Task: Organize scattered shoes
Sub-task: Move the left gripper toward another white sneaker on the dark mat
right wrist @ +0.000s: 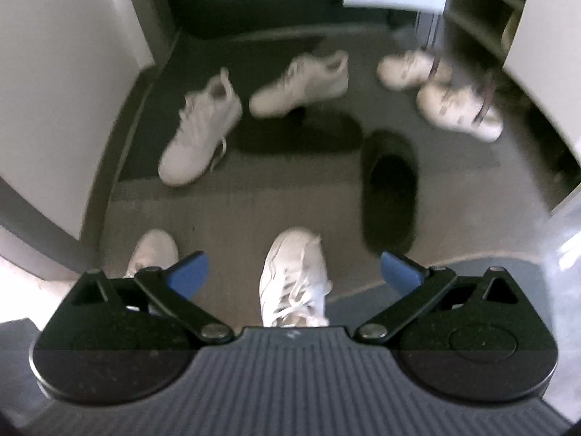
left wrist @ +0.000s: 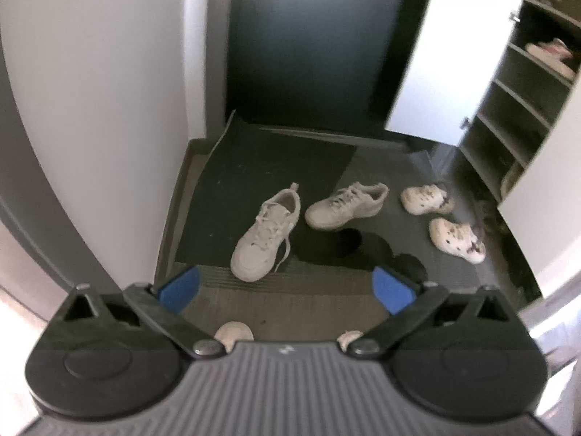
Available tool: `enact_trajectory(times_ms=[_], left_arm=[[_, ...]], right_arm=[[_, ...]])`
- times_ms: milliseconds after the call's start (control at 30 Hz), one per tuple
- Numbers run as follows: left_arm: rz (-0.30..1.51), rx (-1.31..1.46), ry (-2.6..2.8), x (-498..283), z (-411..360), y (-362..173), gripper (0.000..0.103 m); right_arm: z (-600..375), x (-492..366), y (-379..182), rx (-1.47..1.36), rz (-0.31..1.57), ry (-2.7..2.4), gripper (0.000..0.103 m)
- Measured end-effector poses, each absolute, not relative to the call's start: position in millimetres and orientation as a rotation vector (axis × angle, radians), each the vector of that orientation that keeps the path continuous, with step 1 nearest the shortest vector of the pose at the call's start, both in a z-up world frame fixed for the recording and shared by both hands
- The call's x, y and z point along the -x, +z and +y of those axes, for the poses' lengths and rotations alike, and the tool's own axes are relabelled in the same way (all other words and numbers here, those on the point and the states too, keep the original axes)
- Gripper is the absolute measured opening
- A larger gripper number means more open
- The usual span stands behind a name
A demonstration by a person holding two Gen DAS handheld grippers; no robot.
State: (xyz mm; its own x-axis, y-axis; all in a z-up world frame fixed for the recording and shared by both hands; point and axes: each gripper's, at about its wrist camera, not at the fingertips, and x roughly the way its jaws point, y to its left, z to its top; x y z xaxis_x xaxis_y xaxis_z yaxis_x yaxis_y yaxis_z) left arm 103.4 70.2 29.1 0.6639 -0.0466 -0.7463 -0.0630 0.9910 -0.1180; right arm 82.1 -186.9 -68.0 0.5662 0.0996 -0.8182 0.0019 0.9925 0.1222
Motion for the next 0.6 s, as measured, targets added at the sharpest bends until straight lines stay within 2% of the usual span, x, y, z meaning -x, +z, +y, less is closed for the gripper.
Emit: enact_trajectory(times_ms=[300,433,600], left_arm=[[0.918,-0.045,0.066,-104,62,14,0.103],[0.931,-0.118,0.046,-134,51,10,0.103],[0.897,-0.182,0.018,-189,35,-23,0.103]], right_arm=[[-223,-50,69,-0.321,0.728,0.167,0.103],[-235,-52,84,-0.399,0.666,0.214,0.103],[-242,-56,67,-0.477,0.621,0.190,0.103]])
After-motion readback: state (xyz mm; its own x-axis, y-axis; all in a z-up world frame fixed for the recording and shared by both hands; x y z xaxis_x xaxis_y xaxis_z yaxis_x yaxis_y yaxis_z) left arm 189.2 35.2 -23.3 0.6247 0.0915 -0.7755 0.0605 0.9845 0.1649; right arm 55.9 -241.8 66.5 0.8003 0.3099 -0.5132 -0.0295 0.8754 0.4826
